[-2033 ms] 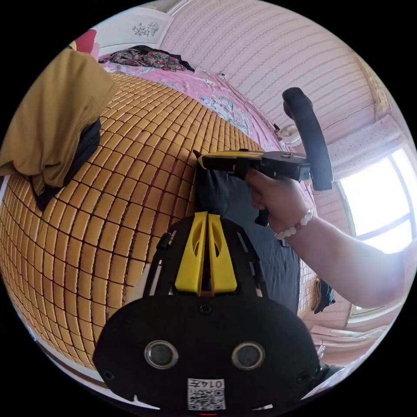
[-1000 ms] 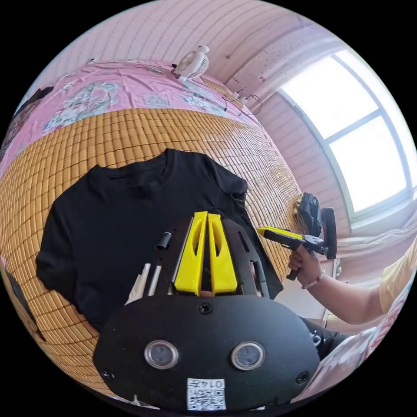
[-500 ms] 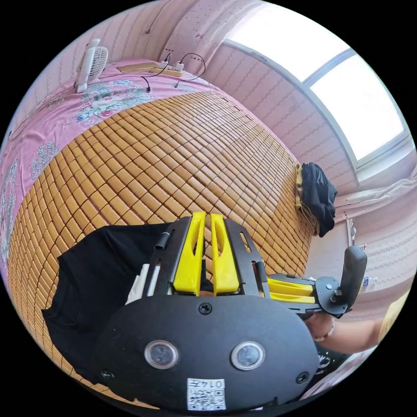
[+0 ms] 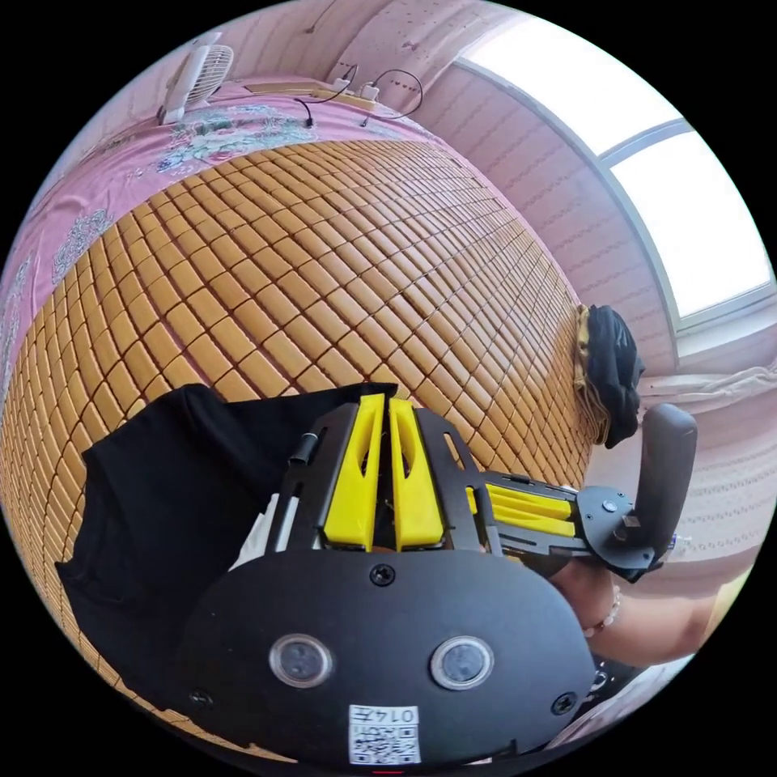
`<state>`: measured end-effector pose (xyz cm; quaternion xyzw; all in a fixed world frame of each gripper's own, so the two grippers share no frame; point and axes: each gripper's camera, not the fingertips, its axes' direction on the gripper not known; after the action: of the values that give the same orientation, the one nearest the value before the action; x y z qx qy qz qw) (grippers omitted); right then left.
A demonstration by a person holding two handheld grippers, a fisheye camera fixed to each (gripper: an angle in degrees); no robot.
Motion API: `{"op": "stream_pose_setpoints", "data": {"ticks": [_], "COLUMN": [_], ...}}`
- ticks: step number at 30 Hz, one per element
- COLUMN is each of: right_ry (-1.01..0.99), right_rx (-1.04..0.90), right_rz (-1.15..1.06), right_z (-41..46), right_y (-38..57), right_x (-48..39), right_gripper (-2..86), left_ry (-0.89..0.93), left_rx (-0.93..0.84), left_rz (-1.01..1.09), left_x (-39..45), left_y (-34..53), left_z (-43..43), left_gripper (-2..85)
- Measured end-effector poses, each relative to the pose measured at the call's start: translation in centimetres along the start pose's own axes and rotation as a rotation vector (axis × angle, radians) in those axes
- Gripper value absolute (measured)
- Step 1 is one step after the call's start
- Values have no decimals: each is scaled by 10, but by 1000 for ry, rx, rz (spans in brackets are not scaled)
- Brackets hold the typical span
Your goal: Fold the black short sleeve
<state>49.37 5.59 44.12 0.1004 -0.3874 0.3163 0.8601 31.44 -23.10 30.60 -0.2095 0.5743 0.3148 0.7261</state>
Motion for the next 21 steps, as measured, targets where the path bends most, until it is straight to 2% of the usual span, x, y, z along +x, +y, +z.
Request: {"op": "stream_pose_setpoints", "data": {"ticks": [5, 8, 13, 21], "right_ry": [-40, -33, -92, -7], "right_rx": [21, 43, 90, 94], "right_rz": [-67, -96, -71, -61], "right_z": [-14, -23, -31, -28], "right_y": [5, 13, 17, 15], "right_x": [-6, -11, -10, -17], "right_gripper": [8, 9, 66, 73], "left_ry": [59, 91, 107, 111], "left_rx": [181, 231, 245, 283], "left_rz": [-65, -125, -153, -178], "left_x": [-27, -45, -60, -72], "left_y": [19, 32, 49, 80], "left_z": [-48, -67, -83, -109], "left_gripper": [-10, -10, -10, -10]}}
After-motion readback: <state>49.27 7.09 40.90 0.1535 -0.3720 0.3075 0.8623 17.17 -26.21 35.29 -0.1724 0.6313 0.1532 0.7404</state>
